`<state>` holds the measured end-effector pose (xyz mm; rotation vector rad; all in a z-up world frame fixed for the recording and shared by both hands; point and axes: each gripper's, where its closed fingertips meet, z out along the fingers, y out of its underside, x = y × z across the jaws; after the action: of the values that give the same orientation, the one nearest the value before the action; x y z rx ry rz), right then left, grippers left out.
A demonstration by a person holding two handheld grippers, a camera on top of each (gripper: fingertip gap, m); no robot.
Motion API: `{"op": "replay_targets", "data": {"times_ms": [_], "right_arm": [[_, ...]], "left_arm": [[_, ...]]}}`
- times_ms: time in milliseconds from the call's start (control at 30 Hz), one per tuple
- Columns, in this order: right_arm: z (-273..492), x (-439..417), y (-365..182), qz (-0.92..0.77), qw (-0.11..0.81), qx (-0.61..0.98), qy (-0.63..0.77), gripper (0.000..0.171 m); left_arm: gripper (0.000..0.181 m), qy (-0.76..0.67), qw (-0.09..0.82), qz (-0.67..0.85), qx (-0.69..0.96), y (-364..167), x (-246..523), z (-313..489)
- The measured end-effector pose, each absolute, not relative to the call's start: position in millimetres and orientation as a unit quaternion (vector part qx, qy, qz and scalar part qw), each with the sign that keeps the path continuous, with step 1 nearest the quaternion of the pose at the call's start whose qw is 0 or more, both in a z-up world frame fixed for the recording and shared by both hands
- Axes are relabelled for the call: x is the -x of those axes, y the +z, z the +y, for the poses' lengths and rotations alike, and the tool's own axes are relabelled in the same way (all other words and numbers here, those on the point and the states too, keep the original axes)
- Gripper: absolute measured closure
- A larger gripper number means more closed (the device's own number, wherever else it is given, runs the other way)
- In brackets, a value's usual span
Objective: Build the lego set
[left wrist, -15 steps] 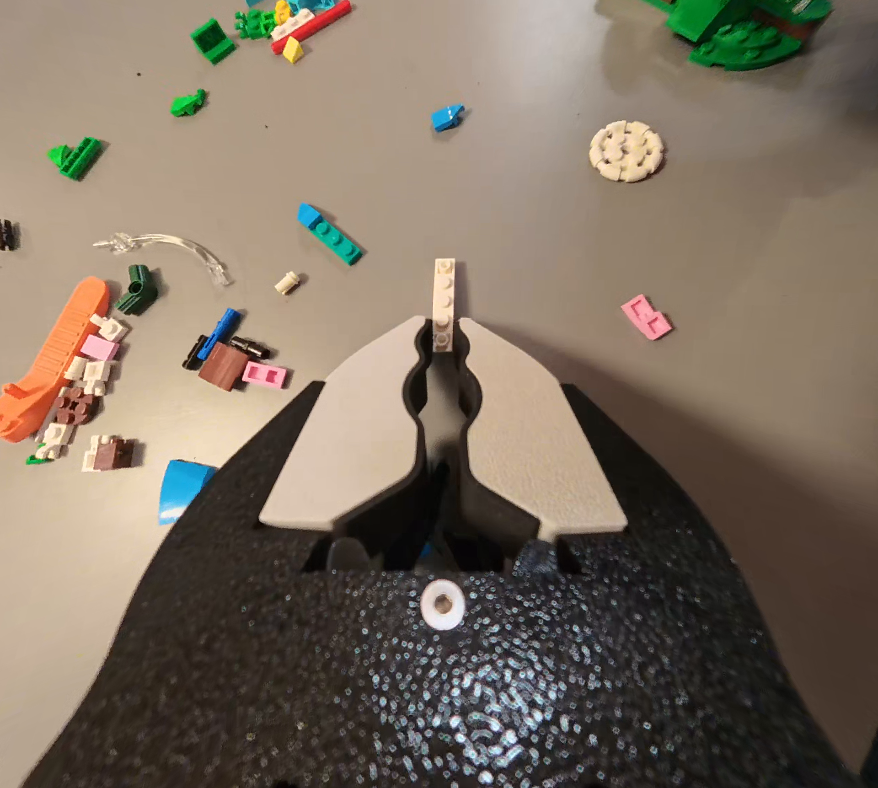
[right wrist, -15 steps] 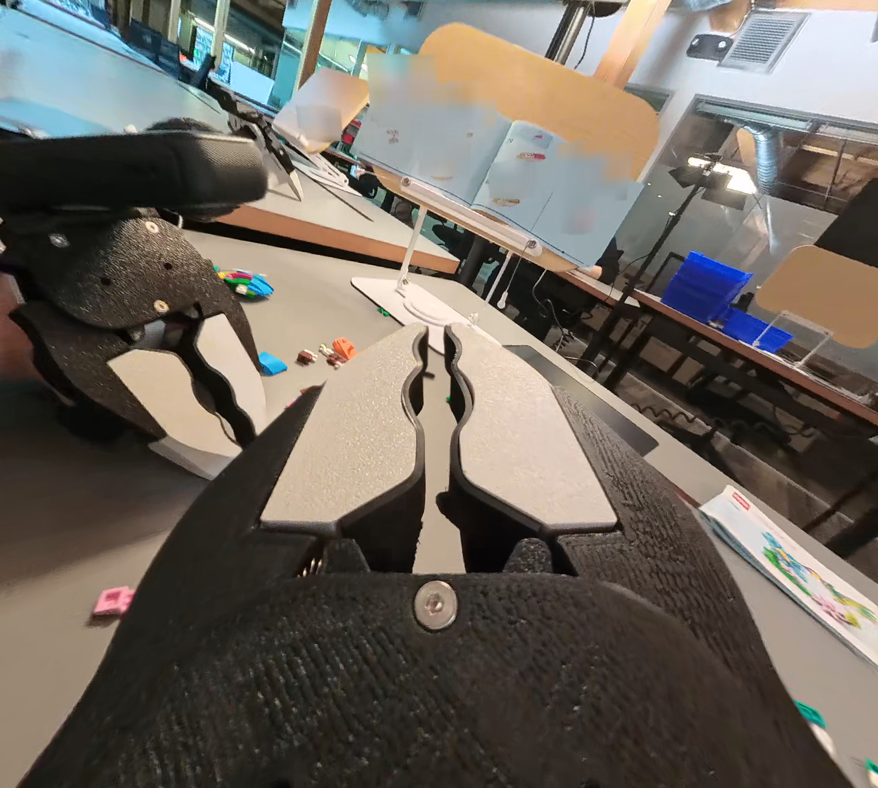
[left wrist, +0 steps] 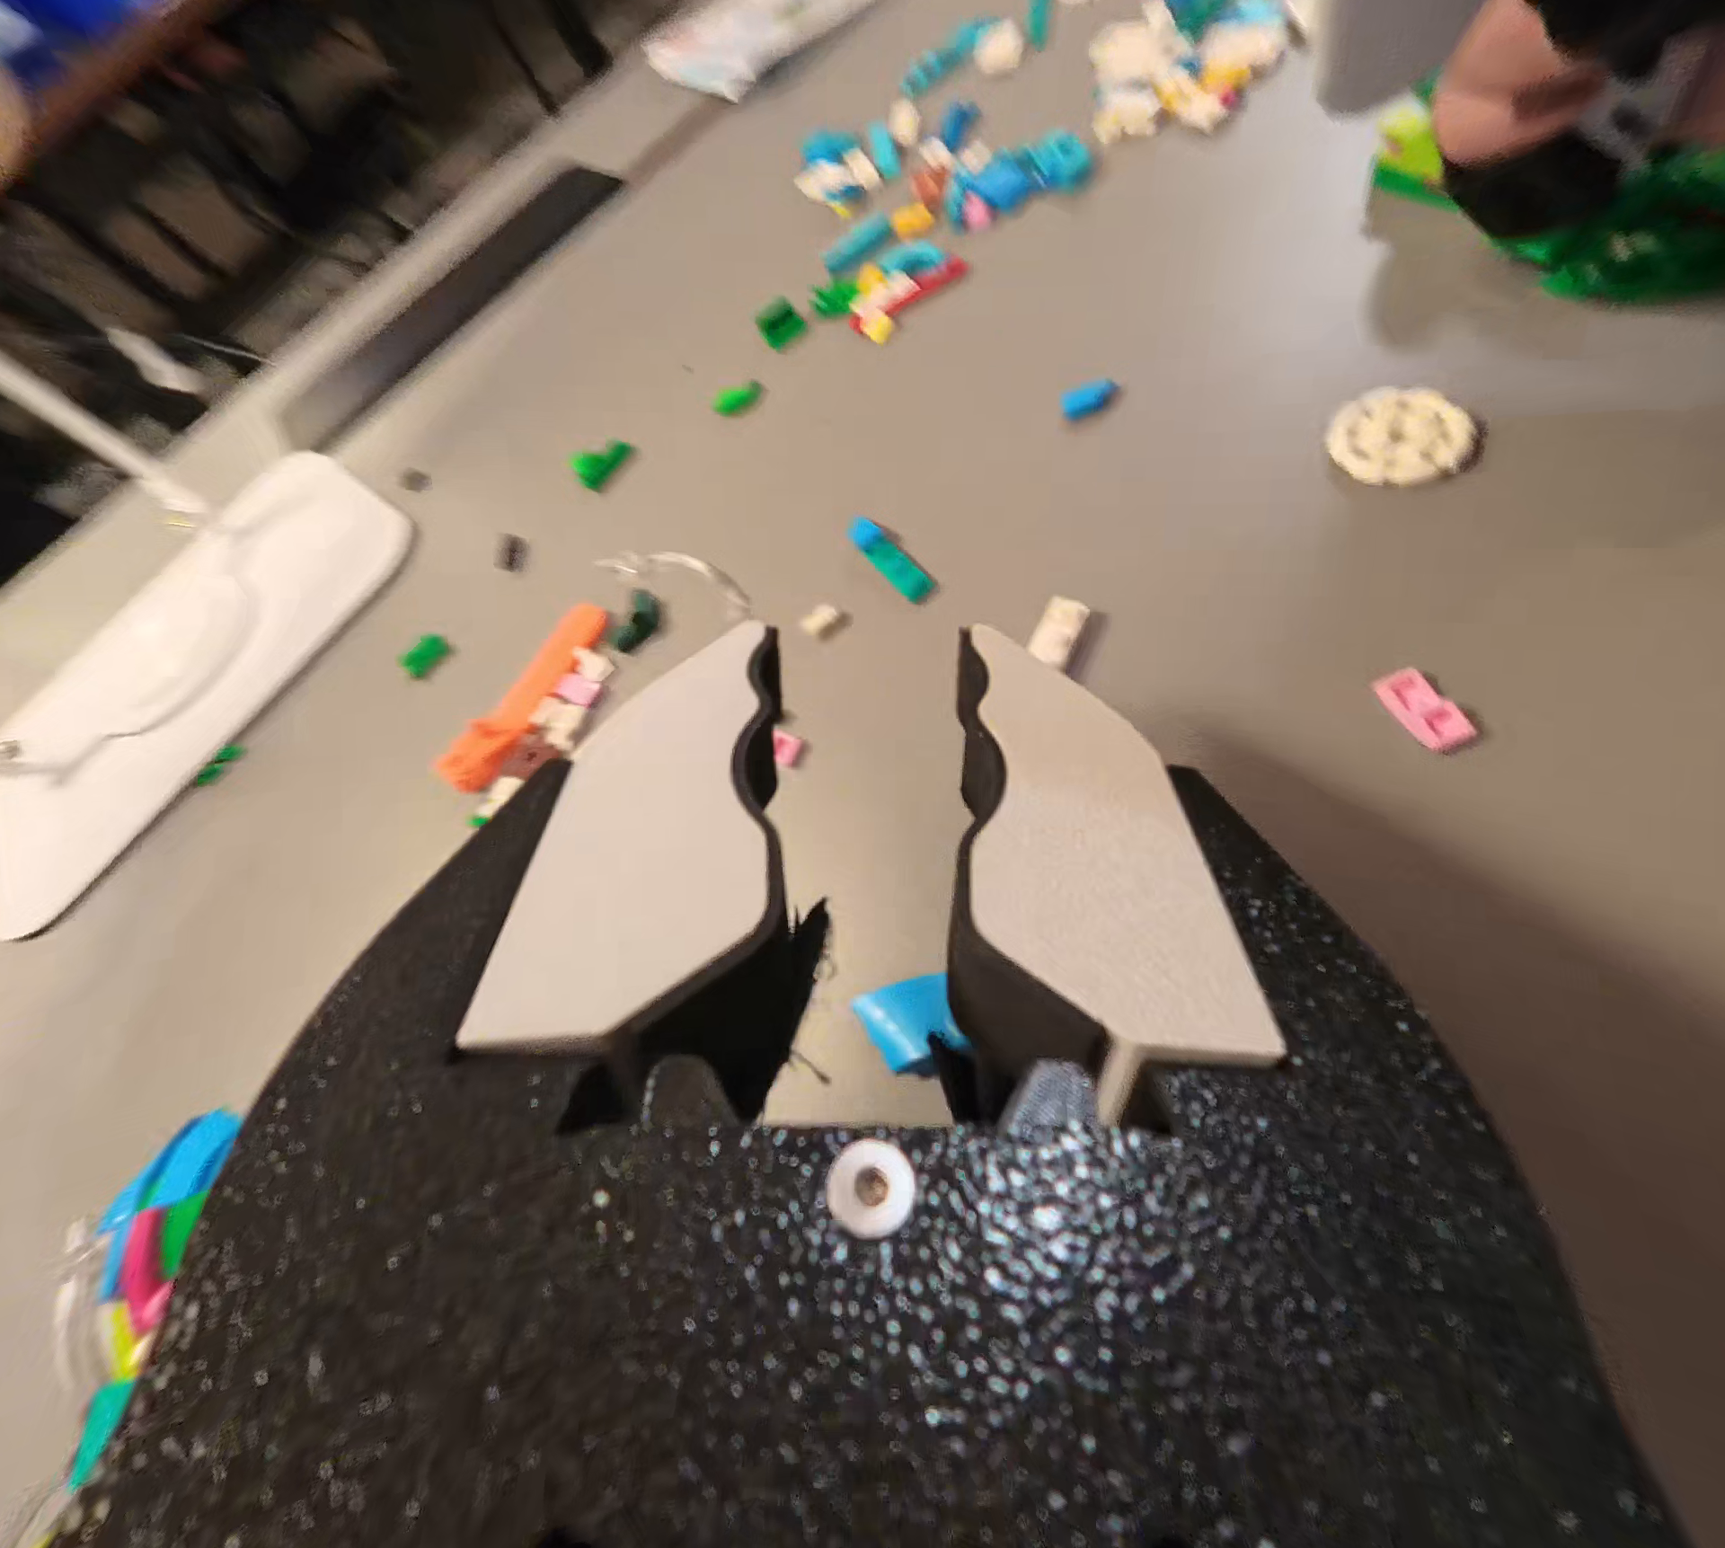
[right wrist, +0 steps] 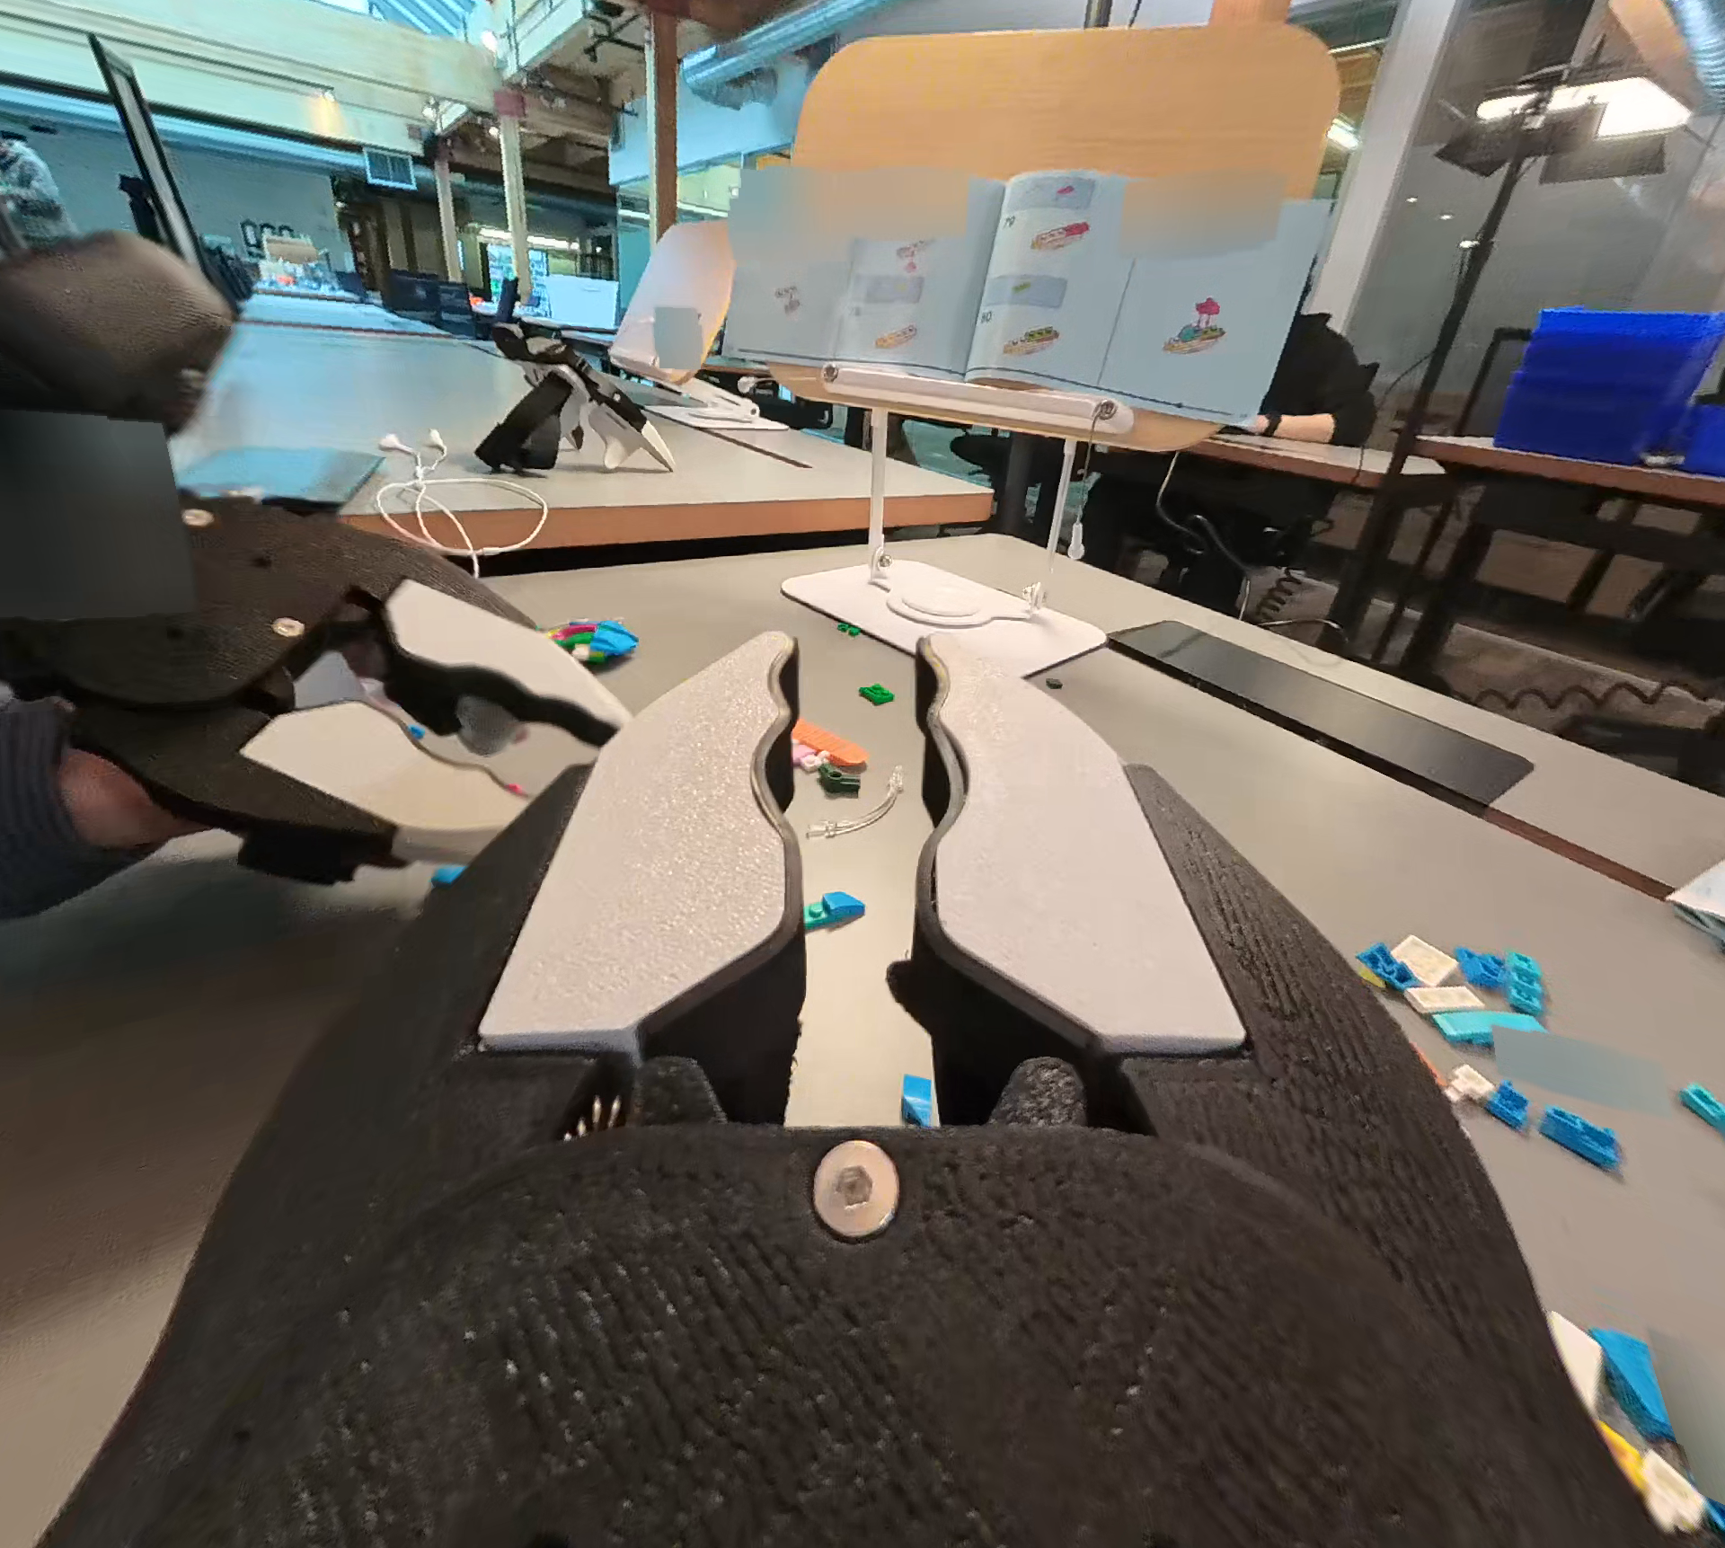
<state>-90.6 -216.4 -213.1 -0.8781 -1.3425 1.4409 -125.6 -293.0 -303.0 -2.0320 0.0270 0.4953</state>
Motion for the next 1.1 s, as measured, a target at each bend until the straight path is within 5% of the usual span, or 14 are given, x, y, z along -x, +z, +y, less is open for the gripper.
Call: {"op": "replay_targets", "data": {"times_ms": [33,200,367,1100], "right_arm": [[-216.0,90.2,-212.6,-0.543,0.475,0.360,0.592,0.149],[-221.1,83.4,-205.9,-0.522,0.526,0.326,0.587,0.155],[-229.5,78.1,-206.3,-0.527,0.573,0.286,0.558,0.164],[-193.9,71.0,-184.7,-0.506,0.595,0.314,0.539,0.171]], "left_arm": [[0.144,0.228,0.527,-0.004,0.818,-292.2,131.5,-296.8],[0.149,0.311,0.658,-0.096,0.679,-246.3,154.1,-330.8],[0.153,0.311,0.690,-0.114,0.643,-236.3,156.8,-340.4],[0.179,0.359,0.655,-0.081,0.660,-244.8,159.6,-336.9]]}}
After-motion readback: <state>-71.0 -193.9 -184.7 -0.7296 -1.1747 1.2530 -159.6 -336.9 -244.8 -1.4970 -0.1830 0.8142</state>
